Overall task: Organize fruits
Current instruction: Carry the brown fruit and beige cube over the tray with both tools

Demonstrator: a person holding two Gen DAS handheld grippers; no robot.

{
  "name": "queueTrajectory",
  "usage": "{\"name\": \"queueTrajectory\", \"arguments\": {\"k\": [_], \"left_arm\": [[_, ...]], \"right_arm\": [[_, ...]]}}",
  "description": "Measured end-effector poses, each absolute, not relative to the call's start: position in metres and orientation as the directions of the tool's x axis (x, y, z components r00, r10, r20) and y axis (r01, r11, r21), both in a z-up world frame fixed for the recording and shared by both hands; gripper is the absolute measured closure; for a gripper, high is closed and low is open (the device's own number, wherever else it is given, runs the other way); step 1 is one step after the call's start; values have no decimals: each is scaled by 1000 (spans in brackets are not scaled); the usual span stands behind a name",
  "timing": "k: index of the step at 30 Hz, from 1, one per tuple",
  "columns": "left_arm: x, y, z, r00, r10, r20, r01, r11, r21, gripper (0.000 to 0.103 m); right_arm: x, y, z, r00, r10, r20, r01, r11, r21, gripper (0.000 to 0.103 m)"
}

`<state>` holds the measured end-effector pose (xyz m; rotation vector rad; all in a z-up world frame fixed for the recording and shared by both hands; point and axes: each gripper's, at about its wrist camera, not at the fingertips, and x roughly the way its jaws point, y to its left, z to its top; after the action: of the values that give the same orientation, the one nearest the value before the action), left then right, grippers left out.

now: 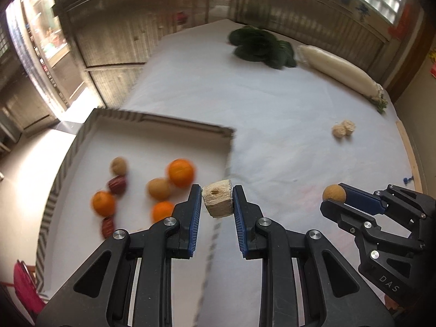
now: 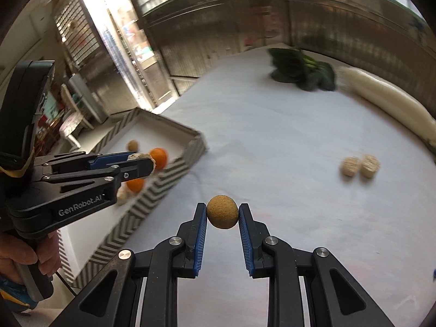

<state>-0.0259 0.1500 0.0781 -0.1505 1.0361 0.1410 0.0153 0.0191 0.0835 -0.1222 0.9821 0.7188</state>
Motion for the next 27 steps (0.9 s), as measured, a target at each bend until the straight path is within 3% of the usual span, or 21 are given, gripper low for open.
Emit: {"name": "queueTrajectory", "arguments": {"k": [27], "left_arm": [[-96, 249, 46, 416, 116, -902, -347, 937, -39, 80]], "right_arm": [[-29, 153, 57, 189, 513, -837, -765, 612, 202, 80]]}}
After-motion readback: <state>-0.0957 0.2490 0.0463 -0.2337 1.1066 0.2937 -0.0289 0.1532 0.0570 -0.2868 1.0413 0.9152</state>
